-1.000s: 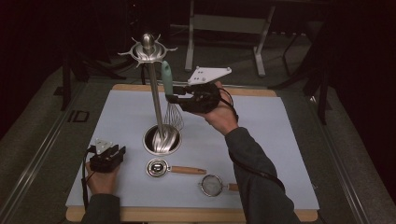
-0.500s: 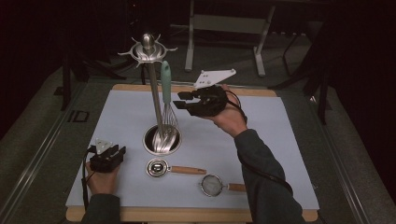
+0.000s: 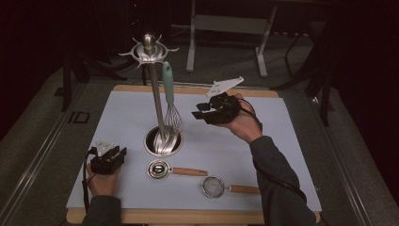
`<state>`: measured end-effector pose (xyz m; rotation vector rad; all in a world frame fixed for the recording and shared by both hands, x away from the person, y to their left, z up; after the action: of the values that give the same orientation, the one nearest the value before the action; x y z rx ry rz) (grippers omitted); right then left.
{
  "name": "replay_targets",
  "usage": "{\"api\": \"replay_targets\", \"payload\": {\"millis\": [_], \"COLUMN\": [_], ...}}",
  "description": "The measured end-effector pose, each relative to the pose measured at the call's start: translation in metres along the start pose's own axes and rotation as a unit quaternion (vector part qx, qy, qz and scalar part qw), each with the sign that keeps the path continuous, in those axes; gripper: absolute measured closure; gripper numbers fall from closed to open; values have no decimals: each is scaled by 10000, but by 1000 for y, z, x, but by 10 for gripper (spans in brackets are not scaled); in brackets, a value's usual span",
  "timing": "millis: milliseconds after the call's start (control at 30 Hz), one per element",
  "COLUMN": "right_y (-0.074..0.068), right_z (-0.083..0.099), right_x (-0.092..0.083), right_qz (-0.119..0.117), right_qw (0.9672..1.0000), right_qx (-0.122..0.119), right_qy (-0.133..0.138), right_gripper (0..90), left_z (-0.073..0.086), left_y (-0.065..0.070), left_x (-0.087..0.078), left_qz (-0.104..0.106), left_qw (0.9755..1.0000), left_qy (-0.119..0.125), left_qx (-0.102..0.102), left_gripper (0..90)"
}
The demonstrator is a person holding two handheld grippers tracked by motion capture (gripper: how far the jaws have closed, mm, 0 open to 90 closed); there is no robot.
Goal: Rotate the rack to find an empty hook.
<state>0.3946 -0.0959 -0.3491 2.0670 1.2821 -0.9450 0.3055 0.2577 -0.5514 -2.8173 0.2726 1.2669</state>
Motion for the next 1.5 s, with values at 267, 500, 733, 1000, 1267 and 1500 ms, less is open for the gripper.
{"api": "replay_targets", "payload": {"millis": [267,500,733,1000,1267,1500], "right_y": [8,5,3,2,-1,0], "right_z": [27,56,92,141,176,187], "right_x": [10,25,43,54,53,52], "right_qz": [197,451,544,710,774,906], "right_qw": [9987,9943,9887,9827,9777,9741], "right_qx": [162,339,765,1251,1711,1879], "right_qy": [-437,-905,-1173,-1168,-936,-877], "right_gripper": [627,615,601,577,561,556], "left_z": [-2,-15,-32,-62,-90,-110], "left_y": [3,17,25,42,59,68], "left_x": [-5,-19,-43,-76,-102,-122], "left_qz": [203,230,764,1173,1326,1350], "left_qw": [9994,9983,9903,9701,9487,9300], "left_qy": [292,540,1156,2121,2854,3408], "left_qx": [-43,52,-72,145,301,257], "left_gripper": [710,706,737,861,900,900]}}
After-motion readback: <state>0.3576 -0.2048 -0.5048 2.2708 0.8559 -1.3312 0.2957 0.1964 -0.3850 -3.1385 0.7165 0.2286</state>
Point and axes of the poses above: each handheld gripper's, and its own axes: x roughly forward along the jaws, z roughly out of its underside, y roughly to its right, the point moved 2 cm from there along x, roughly forward along the jaws, and after that the axes turned 13 degrees about -y, right-handed, at the moved point
